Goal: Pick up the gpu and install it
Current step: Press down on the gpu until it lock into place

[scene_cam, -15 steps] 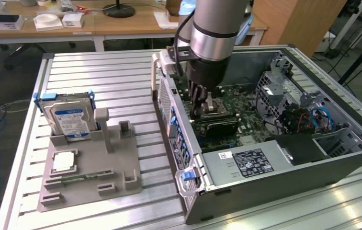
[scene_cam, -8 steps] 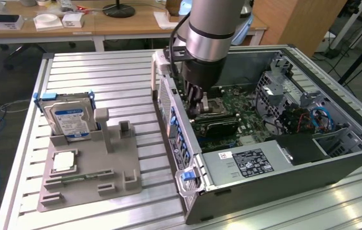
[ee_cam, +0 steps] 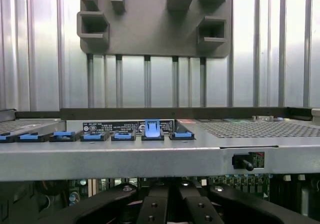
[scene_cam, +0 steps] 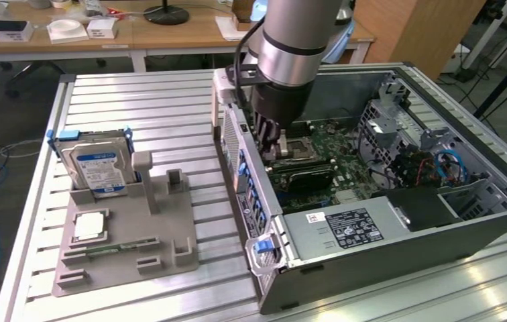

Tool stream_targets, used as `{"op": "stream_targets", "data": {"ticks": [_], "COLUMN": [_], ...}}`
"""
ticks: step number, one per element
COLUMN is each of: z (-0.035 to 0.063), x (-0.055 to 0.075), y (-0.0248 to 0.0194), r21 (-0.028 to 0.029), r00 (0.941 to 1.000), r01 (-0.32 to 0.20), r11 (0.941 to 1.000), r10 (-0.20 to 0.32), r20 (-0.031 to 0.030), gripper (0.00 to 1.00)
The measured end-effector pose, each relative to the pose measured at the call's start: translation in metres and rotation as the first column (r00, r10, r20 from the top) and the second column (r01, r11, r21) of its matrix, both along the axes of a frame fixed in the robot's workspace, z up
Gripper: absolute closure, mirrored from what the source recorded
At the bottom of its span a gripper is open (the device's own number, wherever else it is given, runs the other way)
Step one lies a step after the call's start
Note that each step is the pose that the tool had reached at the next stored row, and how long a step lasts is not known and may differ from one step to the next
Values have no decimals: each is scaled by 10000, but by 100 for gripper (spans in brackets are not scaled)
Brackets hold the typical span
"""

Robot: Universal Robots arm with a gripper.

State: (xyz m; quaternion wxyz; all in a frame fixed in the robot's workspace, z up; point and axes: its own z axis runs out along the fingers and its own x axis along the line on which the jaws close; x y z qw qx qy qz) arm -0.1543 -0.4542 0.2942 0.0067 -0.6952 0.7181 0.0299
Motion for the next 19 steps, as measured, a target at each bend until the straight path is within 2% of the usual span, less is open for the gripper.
{"op": "stream_targets", "data": {"ticks": [4, 5, 9, 10, 16, 19], "z": [0, 1, 16, 29, 80, 81], "x": [-2, -2, 9, 13, 9, -48], "y": [0, -1, 0, 0, -6, -10], "r21": [0, 1, -3, -1, -12, -16], "r00": [10000, 10000, 9998, 9998, 9998, 9998], "r01": [2, -3, -27, -32, -33, -30], "r11": [10000, 10000, 10000, 10000, 10000, 10000], "r10": [-2, 3, 27, 32, 33, 30], "r20": [2, 21, 187, 204, 202, 202], "gripper": [89, 89, 89, 89, 89, 89]}}
